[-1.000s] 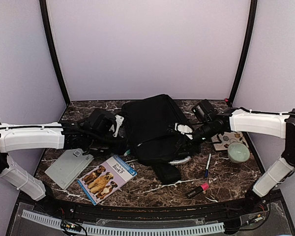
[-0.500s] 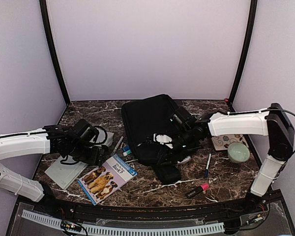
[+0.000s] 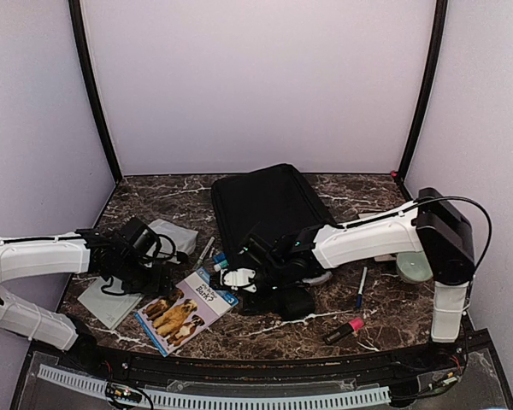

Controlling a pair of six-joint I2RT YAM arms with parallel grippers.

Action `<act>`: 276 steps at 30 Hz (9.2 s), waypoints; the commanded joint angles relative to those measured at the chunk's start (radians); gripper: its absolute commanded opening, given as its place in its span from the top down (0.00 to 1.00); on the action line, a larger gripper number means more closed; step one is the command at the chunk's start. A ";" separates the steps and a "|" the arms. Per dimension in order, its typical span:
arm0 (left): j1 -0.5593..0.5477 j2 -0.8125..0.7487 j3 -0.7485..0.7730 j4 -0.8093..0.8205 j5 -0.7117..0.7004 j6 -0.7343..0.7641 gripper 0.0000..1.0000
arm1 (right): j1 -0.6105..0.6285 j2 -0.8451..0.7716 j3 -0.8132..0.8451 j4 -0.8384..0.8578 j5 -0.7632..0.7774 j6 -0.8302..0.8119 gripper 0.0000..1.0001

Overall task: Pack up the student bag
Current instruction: Move the student bag to the center of the board, then pick up the book at the center of the board, then pass from the left arm to the right, then pick up the largest pocket of the bag from the student bag.

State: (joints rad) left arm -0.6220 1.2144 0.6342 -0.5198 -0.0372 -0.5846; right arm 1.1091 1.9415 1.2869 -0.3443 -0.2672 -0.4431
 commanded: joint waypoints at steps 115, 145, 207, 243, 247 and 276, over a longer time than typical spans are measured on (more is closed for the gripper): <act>0.013 -0.233 0.083 0.358 0.435 -0.065 1.00 | -0.430 -0.094 0.180 -0.256 -0.593 0.210 0.48; 0.013 0.119 0.194 1.325 0.737 -0.156 1.00 | -0.469 -0.211 0.065 0.452 -0.960 0.746 0.07; -0.133 0.488 0.571 0.803 0.379 0.310 0.52 | -0.761 -0.513 0.085 -0.173 0.037 0.219 1.00; -0.328 1.142 1.381 0.170 0.171 0.780 0.42 | -0.950 -0.585 0.134 -0.380 0.003 0.187 1.00; -0.328 1.183 1.432 0.158 0.156 0.788 0.42 | -0.949 -0.579 0.138 -0.386 -0.002 0.189 1.00; -0.332 1.110 1.600 0.163 -0.189 0.803 1.00 | -0.952 -0.611 0.302 -0.549 -0.309 0.237 1.00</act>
State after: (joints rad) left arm -0.9672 2.4760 2.2101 -0.3931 -0.0994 0.1963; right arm 0.1623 1.3838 1.5631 -0.8551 -0.4164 -0.2150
